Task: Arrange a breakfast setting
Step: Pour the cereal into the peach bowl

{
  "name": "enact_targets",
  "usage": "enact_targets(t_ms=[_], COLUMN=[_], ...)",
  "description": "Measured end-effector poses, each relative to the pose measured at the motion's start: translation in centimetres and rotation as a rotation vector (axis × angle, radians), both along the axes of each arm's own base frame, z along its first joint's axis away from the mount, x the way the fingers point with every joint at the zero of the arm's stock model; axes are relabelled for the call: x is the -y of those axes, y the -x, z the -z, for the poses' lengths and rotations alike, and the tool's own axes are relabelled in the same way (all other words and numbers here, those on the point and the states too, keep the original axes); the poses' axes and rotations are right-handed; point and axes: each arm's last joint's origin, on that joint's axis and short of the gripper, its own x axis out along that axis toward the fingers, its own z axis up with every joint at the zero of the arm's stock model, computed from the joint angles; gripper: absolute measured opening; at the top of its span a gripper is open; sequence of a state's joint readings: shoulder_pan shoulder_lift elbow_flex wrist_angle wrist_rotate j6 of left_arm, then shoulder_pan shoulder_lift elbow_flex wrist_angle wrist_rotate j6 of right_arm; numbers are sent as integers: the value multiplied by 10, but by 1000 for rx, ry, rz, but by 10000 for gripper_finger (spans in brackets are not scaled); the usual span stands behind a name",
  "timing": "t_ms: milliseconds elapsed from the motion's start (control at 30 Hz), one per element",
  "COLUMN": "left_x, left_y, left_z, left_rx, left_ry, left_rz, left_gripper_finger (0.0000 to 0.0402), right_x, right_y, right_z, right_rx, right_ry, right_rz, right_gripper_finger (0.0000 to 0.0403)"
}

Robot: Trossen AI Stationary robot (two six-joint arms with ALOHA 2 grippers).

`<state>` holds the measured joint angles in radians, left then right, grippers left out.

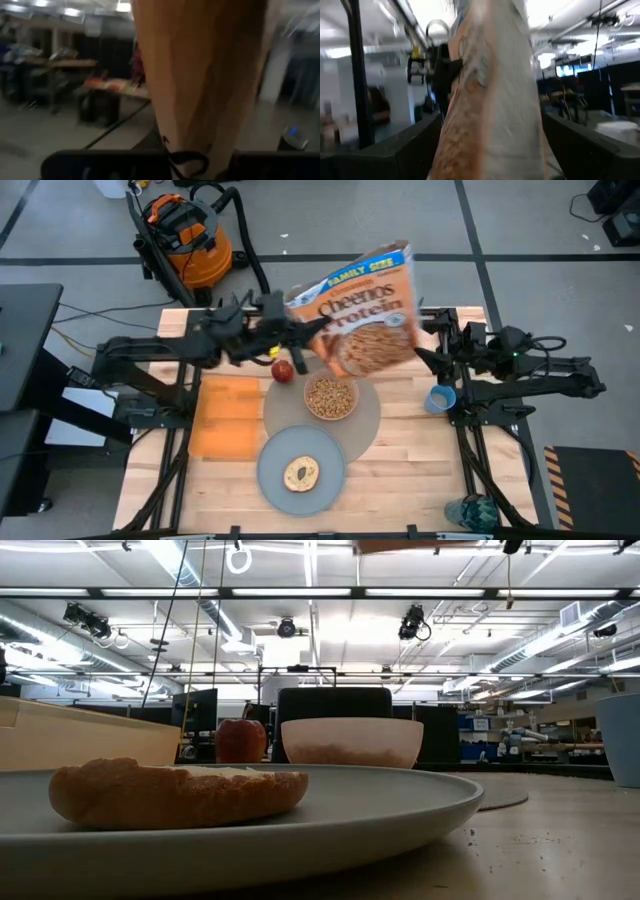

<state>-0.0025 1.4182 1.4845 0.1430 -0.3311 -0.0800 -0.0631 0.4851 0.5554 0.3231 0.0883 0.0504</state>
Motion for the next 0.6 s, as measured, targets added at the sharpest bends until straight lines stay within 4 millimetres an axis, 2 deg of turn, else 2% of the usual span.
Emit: enact_targets(t_ms=[100, 300, 467, 600], left_x=[-2, -8, -13, -15], left_y=[26, 76, 117, 144], left_z=[-4, 0, 15, 29], left_rx=[-111, -331, -526, -615], left_ry=[10, 56, 109, 148], left_rz=[-93, -309, -550, -745], left_gripper_finger=[12, 11, 11, 11], right_x=[0, 1, 2, 1], right_y=[2, 4, 2, -4], right_z=[-6, -11, -10, -11], right_rx=[-62, -54, -51, -37], right_ry=[23, 8, -38, -65], right_rz=[12, 66, 76, 52], right_gripper_finger=[365, 364, 361, 361])
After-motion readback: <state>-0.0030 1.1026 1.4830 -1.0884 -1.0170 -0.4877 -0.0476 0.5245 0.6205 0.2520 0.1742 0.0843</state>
